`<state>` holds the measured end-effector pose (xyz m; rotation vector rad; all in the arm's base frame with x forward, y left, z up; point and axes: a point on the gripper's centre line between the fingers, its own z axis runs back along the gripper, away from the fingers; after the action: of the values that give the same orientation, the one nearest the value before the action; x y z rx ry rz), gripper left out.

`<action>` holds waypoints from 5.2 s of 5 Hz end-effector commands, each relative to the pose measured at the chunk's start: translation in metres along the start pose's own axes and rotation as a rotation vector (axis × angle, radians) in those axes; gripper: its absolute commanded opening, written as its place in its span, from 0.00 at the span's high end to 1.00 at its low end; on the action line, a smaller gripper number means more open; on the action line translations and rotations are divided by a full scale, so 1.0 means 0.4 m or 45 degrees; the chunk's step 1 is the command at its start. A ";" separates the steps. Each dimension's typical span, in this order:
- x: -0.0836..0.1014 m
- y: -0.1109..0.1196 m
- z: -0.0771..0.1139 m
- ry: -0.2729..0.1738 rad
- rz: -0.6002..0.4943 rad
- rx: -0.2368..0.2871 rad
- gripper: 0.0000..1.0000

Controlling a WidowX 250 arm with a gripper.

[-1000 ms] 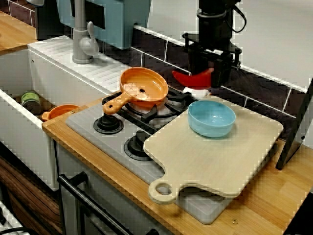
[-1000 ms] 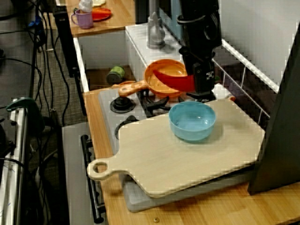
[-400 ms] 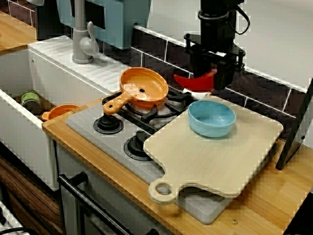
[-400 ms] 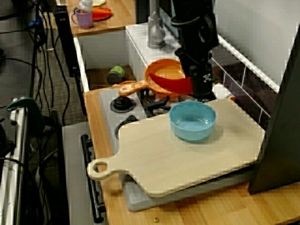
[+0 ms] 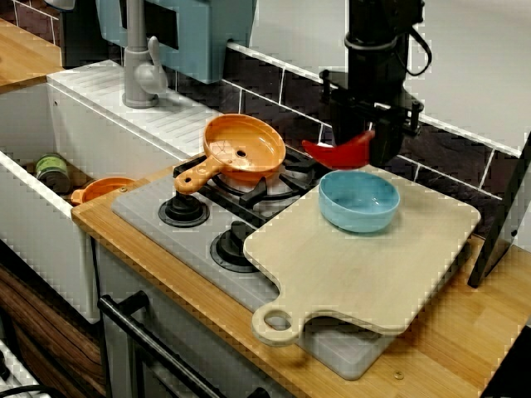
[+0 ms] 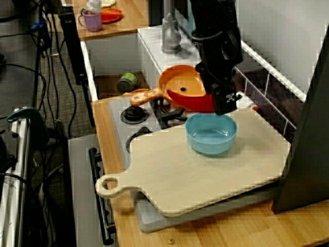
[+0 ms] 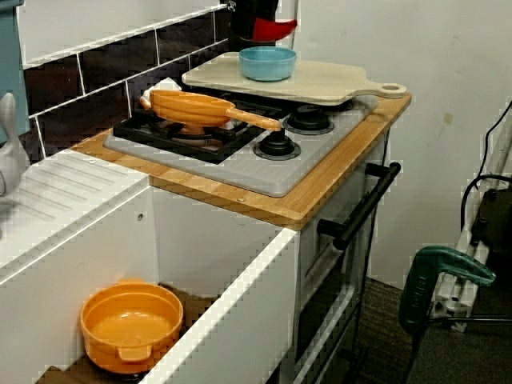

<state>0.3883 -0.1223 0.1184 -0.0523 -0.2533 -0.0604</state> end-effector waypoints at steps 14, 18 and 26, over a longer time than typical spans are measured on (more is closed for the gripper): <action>0.031 0.385 0.155 0.083 -0.032 0.019 0.00; -0.107 0.470 0.143 0.093 0.037 0.012 0.00; -0.074 0.461 0.007 -0.080 0.237 0.085 0.00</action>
<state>0.3669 0.0618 0.0893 -0.0175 -0.2656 0.1404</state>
